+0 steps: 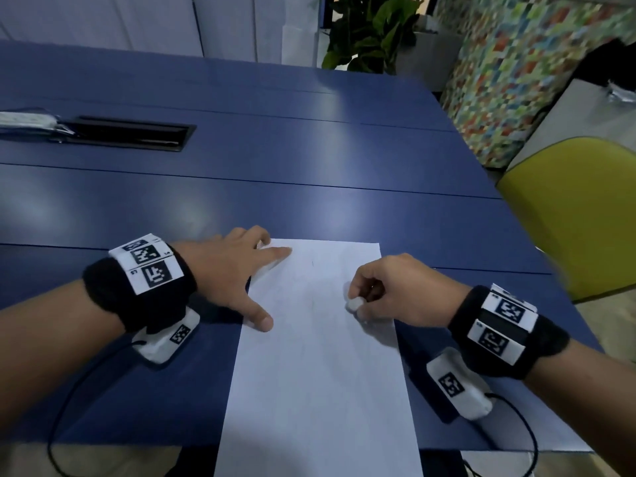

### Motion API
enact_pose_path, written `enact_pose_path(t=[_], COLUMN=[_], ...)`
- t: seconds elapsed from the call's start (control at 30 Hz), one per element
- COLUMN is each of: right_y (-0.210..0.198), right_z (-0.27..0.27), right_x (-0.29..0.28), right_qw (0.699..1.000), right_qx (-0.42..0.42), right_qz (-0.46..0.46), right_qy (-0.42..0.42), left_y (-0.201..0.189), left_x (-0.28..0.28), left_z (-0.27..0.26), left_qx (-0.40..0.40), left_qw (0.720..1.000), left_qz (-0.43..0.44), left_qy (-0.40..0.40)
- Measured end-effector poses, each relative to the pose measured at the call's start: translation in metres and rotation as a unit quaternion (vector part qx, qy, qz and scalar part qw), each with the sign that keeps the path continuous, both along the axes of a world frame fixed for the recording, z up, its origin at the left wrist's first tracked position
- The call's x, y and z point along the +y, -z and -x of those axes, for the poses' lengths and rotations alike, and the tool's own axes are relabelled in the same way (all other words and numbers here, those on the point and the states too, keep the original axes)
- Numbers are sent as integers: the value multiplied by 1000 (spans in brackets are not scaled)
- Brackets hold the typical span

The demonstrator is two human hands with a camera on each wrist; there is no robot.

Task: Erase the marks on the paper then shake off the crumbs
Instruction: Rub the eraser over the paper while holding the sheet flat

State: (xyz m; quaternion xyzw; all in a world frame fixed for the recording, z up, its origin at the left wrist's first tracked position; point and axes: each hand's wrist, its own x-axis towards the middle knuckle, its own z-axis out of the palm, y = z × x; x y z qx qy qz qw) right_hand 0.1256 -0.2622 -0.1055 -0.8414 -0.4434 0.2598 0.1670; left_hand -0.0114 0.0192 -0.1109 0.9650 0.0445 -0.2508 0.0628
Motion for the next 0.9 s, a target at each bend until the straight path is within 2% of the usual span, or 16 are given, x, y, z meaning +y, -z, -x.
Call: enact_pose_path(t=[0.13,0.3,0.43,0.57,0.77,0.9], right_y=[-11,-26,-15,-1,0,-1], right_z=[-6,-30,-38,-28,-35,-31], right_x=[11,50,73,74,79,80], right_qw=[999,997,996,995,992,993], right_qx=[-18,-63,-84,-90,-123,-114], right_qz=[37,19,12,16,11,-1], right_qy=[-34,-35,-19,-26,-23,-44], left_y=[7,8,8,12,-3,-12], left_x=[-13,-19,-24,-28,-37,-47], left_z=[-5,-3,7,21,43,55], left_qx=[-22,-38,-43,-99,-80,-69], left_qw=[1000,997,994,986,988,993], left_qz=[-16,-45,-79,-106,-127,-98], left_qy=[-2,-54,-67,-78,-33,-14])
